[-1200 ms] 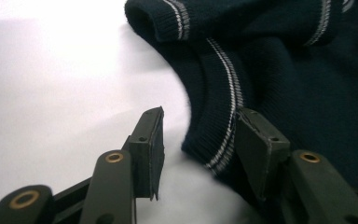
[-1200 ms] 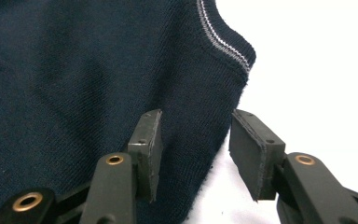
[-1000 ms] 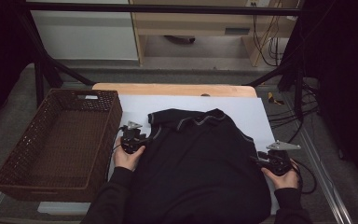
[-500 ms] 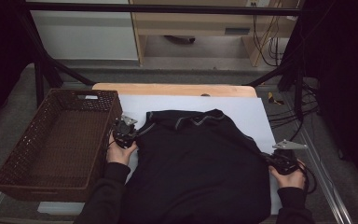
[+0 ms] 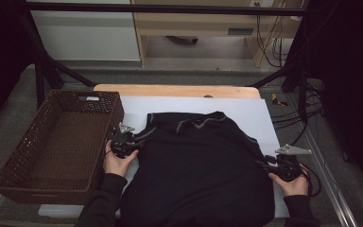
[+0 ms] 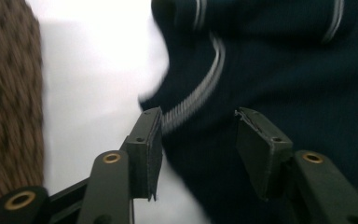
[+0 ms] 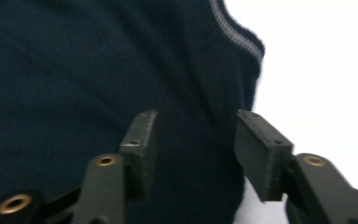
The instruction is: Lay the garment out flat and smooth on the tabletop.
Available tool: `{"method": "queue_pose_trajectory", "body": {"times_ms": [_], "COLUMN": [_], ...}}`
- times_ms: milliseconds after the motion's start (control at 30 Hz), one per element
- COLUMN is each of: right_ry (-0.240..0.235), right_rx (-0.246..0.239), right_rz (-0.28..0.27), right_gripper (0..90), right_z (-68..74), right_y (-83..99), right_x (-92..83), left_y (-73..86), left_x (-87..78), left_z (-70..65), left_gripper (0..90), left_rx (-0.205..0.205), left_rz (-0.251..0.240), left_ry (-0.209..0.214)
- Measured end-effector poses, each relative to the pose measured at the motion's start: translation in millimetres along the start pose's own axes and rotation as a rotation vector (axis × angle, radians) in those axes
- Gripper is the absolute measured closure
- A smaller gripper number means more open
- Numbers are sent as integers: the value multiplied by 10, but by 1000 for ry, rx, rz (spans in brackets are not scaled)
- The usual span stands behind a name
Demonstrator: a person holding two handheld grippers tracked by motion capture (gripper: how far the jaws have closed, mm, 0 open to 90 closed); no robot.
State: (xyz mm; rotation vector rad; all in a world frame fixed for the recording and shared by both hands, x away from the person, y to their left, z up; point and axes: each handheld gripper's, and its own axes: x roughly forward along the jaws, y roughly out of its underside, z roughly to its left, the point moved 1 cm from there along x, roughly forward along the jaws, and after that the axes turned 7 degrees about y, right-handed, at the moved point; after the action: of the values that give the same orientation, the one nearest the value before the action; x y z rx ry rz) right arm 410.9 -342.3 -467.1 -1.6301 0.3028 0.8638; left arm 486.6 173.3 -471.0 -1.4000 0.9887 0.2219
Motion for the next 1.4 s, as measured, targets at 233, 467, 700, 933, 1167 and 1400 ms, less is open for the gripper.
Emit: {"method": "queue_pose_trajectory", "body": {"times_ms": [233,467,700,933,1167,1400], "right_ry": [-3,-10,-15,-16,-9,-21], "right_rx": [-1,-9,-3,6,25,12], "right_rz": [33,33,5,-37,-53,-43], "right_gripper": [493,538,552,463,421,365], "right_z": [56,82,76,49,47,110], "right_y": [94,108,96,99,94,119], "right_x": [28,78,48,-6,-24,-36], "left_y": [26,-38,-737,-670,-287,71], "left_x": [111,107,-361,-370,-392,-271], "left_z": [93,-46,-34,-82,-264,-560], "left_gripper": [587,835,843,573,363,222], "left_rx": [-95,-2,111,79,120,185], "left_rz": [-7,34,-70,-96,-104,-31], "left_ry": [39,40,-58,-85,102,219]}}
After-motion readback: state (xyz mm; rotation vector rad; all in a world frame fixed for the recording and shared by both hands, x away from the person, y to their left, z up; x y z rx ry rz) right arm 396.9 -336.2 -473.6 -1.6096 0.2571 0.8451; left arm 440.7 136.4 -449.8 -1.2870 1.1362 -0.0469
